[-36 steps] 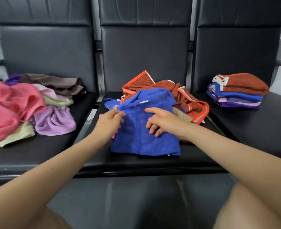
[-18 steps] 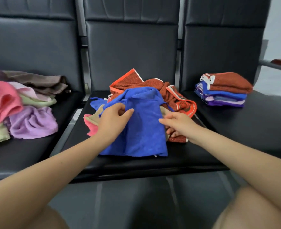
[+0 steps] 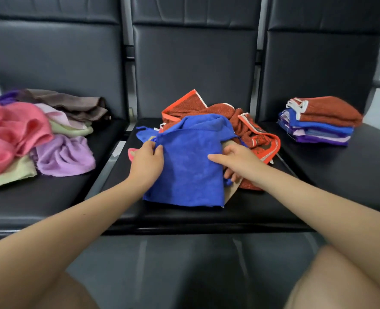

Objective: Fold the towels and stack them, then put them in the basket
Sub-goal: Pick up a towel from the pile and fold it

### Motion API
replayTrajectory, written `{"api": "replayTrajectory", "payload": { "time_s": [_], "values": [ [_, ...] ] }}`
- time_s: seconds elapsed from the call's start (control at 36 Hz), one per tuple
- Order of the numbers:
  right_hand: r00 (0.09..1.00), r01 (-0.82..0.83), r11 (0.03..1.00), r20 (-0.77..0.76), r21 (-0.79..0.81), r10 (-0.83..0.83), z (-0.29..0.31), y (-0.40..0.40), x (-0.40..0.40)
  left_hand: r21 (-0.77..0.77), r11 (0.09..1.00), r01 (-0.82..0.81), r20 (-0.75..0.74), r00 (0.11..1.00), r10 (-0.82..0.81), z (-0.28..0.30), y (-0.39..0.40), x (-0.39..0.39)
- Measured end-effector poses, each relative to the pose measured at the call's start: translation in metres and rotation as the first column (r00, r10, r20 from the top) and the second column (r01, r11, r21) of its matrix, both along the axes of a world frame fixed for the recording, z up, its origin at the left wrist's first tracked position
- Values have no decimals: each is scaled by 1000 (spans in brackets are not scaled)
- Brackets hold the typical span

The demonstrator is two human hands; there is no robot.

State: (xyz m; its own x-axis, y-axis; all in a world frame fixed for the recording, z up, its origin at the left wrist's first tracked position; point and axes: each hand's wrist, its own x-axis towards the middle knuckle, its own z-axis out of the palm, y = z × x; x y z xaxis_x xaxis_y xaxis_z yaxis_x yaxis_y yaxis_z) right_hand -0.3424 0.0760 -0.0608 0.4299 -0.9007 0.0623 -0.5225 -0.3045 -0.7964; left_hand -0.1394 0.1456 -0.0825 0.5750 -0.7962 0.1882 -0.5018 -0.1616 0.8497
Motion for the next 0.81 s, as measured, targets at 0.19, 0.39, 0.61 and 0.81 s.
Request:
{"api": "replayTrajectory", "payload": {
  "time_s": [0.19, 0.39, 0.61, 0.81],
  "values": [
    [998, 61, 996, 4, 67, -62, 0, -5, 12, 77, 997, -20, 106, 994, 12, -6, 4, 12],
    [998, -63, 998, -10, 30, 63, 4, 11, 19, 127, 992, 22, 35, 999, -27, -1, 7, 13],
    [962, -114, 955, 271, 273, 38, 26, 22, 26, -9, 991, 131, -281, 951, -128, 12, 17, 6],
    [789, -145, 891, 594, 429, -158, 55, 30, 19, -149, 970, 192, -591, 769, -243, 22, 10, -11]
  ]
}}
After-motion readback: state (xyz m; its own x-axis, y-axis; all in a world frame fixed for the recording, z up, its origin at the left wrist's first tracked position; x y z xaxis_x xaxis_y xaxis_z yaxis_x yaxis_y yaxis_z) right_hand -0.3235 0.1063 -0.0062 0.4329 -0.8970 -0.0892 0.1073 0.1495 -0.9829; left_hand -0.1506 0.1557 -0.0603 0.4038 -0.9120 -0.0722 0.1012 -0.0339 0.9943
